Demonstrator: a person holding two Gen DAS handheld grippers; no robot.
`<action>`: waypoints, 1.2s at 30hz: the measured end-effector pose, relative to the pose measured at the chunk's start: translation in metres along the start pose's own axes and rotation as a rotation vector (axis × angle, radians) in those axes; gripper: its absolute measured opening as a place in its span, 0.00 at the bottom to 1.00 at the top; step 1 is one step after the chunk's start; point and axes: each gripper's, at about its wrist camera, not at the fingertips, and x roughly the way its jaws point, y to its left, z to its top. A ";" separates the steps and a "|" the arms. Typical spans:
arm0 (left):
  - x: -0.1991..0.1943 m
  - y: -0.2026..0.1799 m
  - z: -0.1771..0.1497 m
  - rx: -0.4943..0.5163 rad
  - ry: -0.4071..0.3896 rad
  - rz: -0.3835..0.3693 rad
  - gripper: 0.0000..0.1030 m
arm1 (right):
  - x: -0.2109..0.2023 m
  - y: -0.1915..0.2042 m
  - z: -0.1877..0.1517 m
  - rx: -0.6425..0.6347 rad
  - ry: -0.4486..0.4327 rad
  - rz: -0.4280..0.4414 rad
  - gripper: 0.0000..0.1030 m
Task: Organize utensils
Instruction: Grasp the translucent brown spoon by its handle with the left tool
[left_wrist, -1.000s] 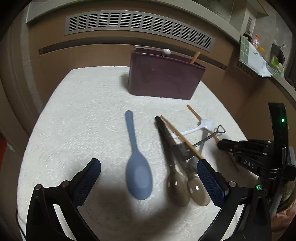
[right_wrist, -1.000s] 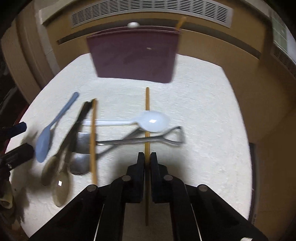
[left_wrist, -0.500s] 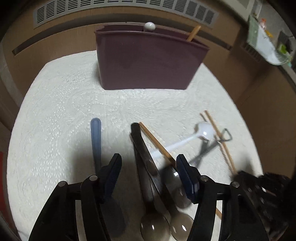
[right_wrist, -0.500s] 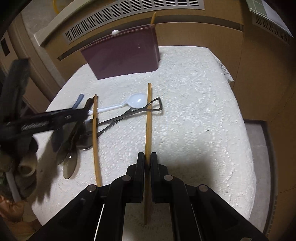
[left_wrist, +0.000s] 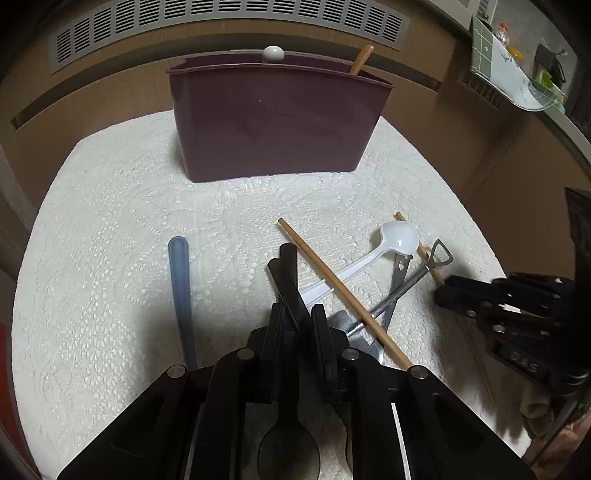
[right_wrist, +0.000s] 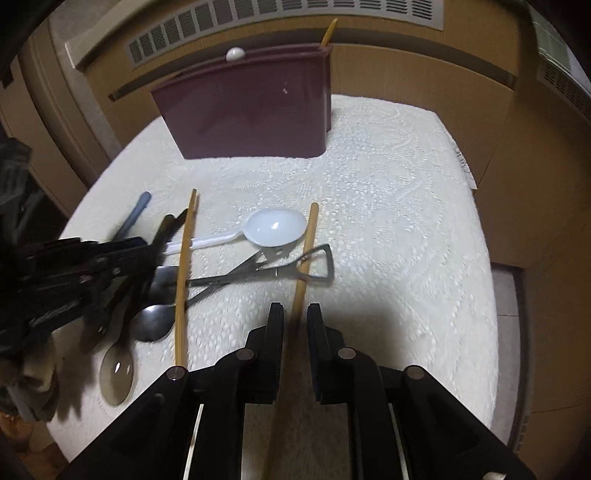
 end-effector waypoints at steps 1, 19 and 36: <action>-0.001 0.001 0.000 0.002 0.008 0.000 0.15 | 0.003 0.004 0.003 -0.022 -0.002 -0.022 0.12; 0.017 -0.023 0.017 0.021 0.029 0.049 0.13 | -0.031 -0.005 -0.001 0.018 -0.064 0.006 0.05; -0.129 -0.014 0.006 -0.022 -0.353 -0.092 0.11 | -0.122 0.019 0.008 0.023 -0.319 0.053 0.05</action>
